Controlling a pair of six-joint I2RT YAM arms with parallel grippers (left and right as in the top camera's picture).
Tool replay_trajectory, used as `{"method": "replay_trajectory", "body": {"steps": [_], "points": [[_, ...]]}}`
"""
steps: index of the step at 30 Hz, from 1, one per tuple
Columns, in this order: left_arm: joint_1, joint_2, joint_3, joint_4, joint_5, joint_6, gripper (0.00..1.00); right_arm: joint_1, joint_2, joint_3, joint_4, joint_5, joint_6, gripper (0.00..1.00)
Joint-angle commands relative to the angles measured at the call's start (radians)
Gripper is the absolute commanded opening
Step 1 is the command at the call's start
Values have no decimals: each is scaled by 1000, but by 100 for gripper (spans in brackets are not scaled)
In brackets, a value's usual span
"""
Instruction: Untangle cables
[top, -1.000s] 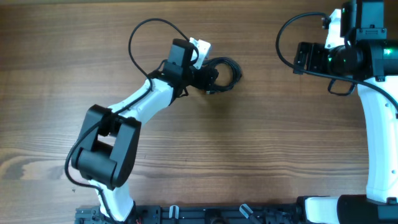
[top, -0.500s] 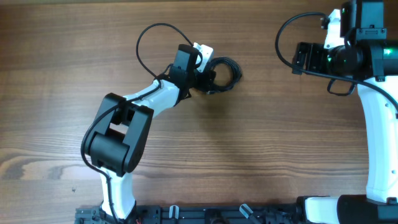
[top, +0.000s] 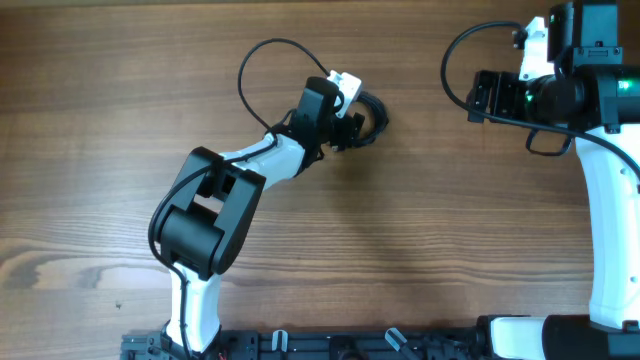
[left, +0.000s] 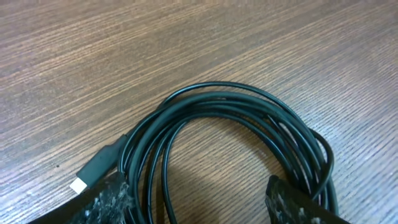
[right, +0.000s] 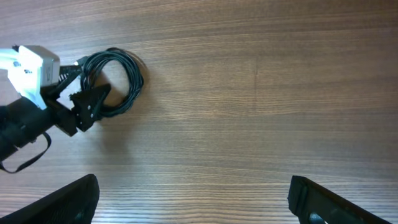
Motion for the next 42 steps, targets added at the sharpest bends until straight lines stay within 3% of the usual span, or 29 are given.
{"method": "replay_trajectory", "body": {"steps": [1,12,16,20,26,27,29,32,42], "points": [[-2,-7,57,13,23,5,73,5,-24,19,2,-21,-21,100],[43,48,59,34,-55,52,77,12,-32,19,-39,-95,-32,100],[51,62,59,8,48,48,74,25,-43,19,-31,-96,-27,100],[45,82,59,11,74,-45,72,25,-45,19,-25,-122,-26,100],[46,83,59,11,75,-56,54,25,-45,19,-19,-122,-26,100],[46,83,59,11,72,-56,46,25,-45,19,-19,-122,-26,100],[46,83,59,5,72,-56,4,25,-45,19,-19,-121,-26,100],[46,83,59,-19,-12,-76,4,25,-45,19,-21,-122,-26,100],[46,37,60,-37,-17,-105,4,25,-45,19,-16,-121,-26,100]]}}
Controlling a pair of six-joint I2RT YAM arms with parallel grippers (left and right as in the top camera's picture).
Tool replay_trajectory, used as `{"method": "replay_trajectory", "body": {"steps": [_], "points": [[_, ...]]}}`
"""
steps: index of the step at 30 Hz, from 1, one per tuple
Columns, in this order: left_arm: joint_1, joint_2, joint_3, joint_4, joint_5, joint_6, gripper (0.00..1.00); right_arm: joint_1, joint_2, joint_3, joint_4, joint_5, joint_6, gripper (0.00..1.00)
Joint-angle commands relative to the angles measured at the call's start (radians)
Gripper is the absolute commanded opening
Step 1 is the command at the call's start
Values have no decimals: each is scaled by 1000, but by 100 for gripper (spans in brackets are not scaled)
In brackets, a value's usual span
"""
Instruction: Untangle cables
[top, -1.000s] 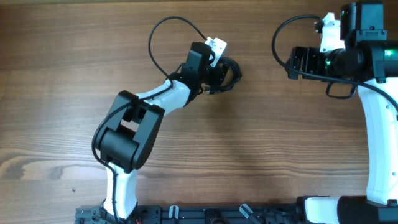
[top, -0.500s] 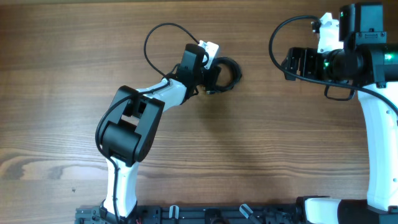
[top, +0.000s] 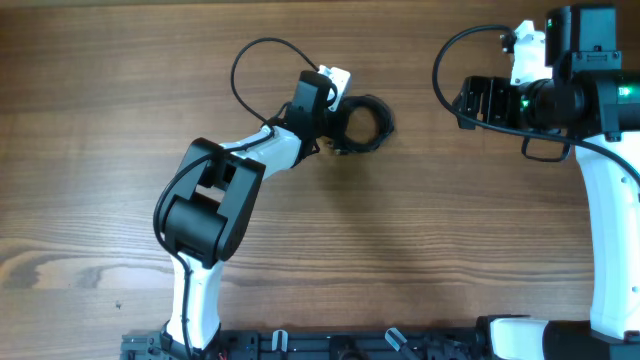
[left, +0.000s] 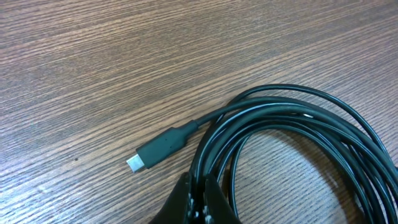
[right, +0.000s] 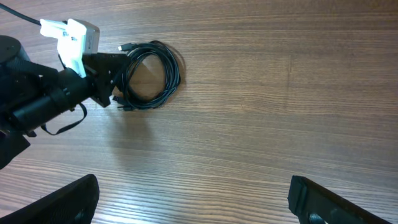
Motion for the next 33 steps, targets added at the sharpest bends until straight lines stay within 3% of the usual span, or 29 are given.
{"method": "replay_trajectory", "body": {"steps": [1,2,6,7,8,10,17,24,27,29,30,33], "points": [[2,-28,8,-11,-27,-21,24,3,-23,19,1,-21,-5,100],[2,-28,8,-23,-23,-21,53,3,-23,19,-2,-21,-5,100],[2,-28,8,-40,-20,-21,54,3,-23,19,-3,-21,-4,100],[2,-28,8,-40,-20,-21,50,3,-23,19,-3,-21,-5,100],[2,-28,8,-41,-20,-21,39,3,-23,19,-2,-21,-5,100],[2,-28,8,-40,-20,-21,6,3,-23,19,-2,-21,-4,100],[2,-81,8,-74,-20,-21,4,3,-23,19,9,-19,-7,100],[50,-393,8,-237,-20,-21,4,3,-23,-11,97,-18,-6,100],[78,-517,8,-303,5,-104,4,3,-14,-87,167,-81,-8,100],[111,-577,8,-317,87,-147,8,3,-1,-148,232,-179,-35,100],[139,-595,8,-311,136,-234,5,3,6,-190,270,-322,-90,100],[196,-620,8,-249,417,-312,4,3,39,-277,328,-673,-234,100]]}}
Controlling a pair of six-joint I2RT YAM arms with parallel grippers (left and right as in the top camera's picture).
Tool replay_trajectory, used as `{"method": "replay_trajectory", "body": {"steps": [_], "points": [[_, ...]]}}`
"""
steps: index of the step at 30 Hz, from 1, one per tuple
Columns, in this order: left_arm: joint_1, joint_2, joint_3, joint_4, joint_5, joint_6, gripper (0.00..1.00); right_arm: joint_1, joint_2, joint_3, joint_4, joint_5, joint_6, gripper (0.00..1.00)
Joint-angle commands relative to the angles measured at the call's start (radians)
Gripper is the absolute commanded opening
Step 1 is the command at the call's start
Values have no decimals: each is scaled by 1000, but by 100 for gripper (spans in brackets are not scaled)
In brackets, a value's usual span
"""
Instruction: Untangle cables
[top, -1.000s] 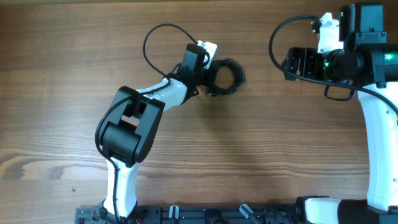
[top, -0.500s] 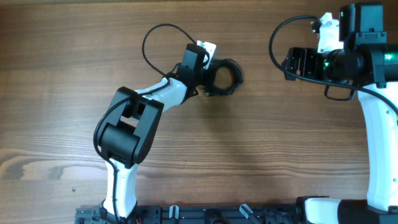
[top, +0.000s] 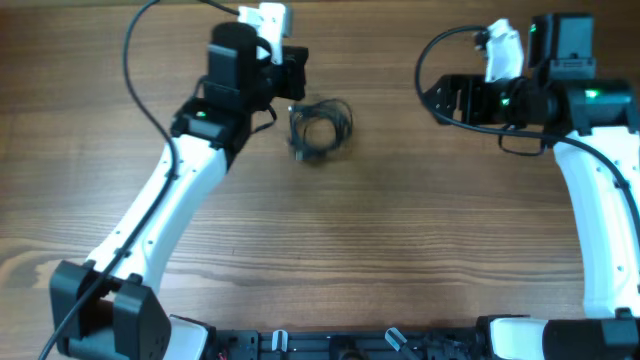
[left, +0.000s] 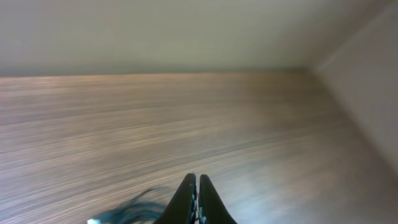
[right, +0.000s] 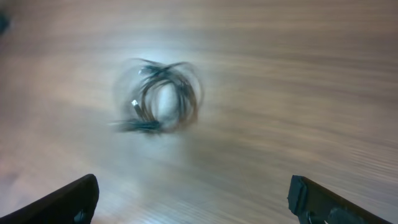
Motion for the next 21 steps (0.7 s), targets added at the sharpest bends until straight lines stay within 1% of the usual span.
{"method": "replay_trajectory", "body": {"steps": [1,3,4,5,6,8,9,10,12,14,16,17,18,19,21], "points": [[57,-33,6,73,264,-163,4,4,43,-85,45,-373,-152,100],[69,-33,6,64,264,-179,5,4,56,-123,66,-372,-146,100],[69,-33,6,45,260,-174,8,4,64,-128,64,-364,-127,100],[69,-33,6,9,237,-147,20,4,74,-133,68,-320,-86,100],[69,-33,5,-42,154,-127,28,10,86,-135,73,-256,-54,99],[69,-32,5,-111,-4,-126,30,36,106,-135,80,-192,-41,97],[70,-32,5,-140,-86,-126,43,66,117,-135,92,-163,-38,95],[74,-32,5,-174,-188,-125,55,119,134,-135,124,-94,17,96],[79,-32,5,-202,-259,-81,59,174,152,-135,157,7,69,95],[85,-31,5,-242,-269,-6,60,267,196,-135,220,151,147,93],[85,-25,4,-274,-269,64,61,317,241,-135,248,291,248,91],[85,-18,4,-290,-268,85,61,332,264,-135,258,319,271,91],[86,-10,3,-303,-269,86,63,344,293,-135,268,322,270,89],[85,4,3,-313,-268,85,64,349,315,-135,272,322,272,86],[85,37,3,-320,-268,85,66,359,369,-135,272,321,298,84]]}}
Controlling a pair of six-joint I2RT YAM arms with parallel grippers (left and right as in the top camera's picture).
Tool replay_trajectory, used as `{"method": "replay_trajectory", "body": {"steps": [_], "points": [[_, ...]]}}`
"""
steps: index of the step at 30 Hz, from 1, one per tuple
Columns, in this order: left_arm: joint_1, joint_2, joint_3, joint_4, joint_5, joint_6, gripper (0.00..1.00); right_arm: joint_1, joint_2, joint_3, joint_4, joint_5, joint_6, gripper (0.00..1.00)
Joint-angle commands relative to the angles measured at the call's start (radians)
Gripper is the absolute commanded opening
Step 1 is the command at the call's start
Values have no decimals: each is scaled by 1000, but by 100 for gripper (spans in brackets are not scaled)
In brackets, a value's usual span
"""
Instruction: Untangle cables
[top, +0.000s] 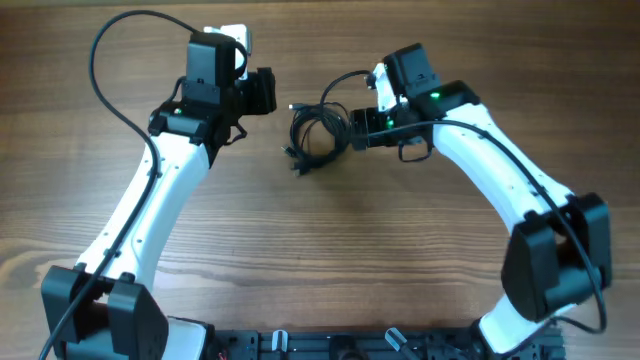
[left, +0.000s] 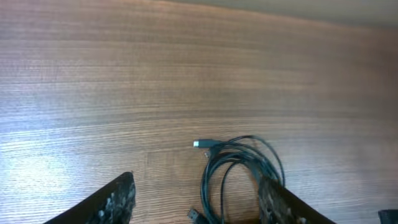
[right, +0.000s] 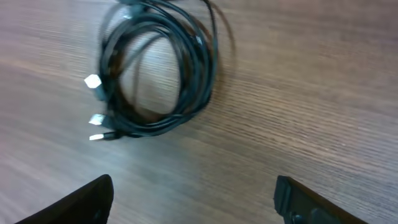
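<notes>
A coil of thin black cables lies on the wooden table, with several plug ends sticking out at its left side. My left gripper is open to the coil's upper left; the left wrist view has the coil ahead between the open fingers, which do not touch it. At the coil's right edge my right gripper hangs open. The right wrist view looks down on the coil and its plugs, with nothing between the fingertips.
The left arm's own black lead loops over the table's back left. A black rail with both arm bases runs along the front edge.
My left gripper was shut beside the coil and is now open, a little further left. The right arm has come from the back right to the coil's right edge. The coil lies in the same place.
My left gripper stood open around the coil at mid-table, then shut on its strands. Then the left arm was stretched out with the gripper shut and the coil lay looser, further back. Now both grippers are open on either side of the coil.
</notes>
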Motion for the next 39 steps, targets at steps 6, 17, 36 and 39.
{"method": "replay_trajectory", "body": {"steps": [6,17,36,39], "points": [[5,93,3,-18,-20,37,66,55,152,-10,68,67,112,74],[5,93,3,-60,-13,37,66,64,265,-10,247,71,95,65],[5,93,2,-105,-13,38,66,37,280,-10,382,116,77,44],[5,93,2,-105,-13,38,66,16,284,-10,383,115,76,43]]}}
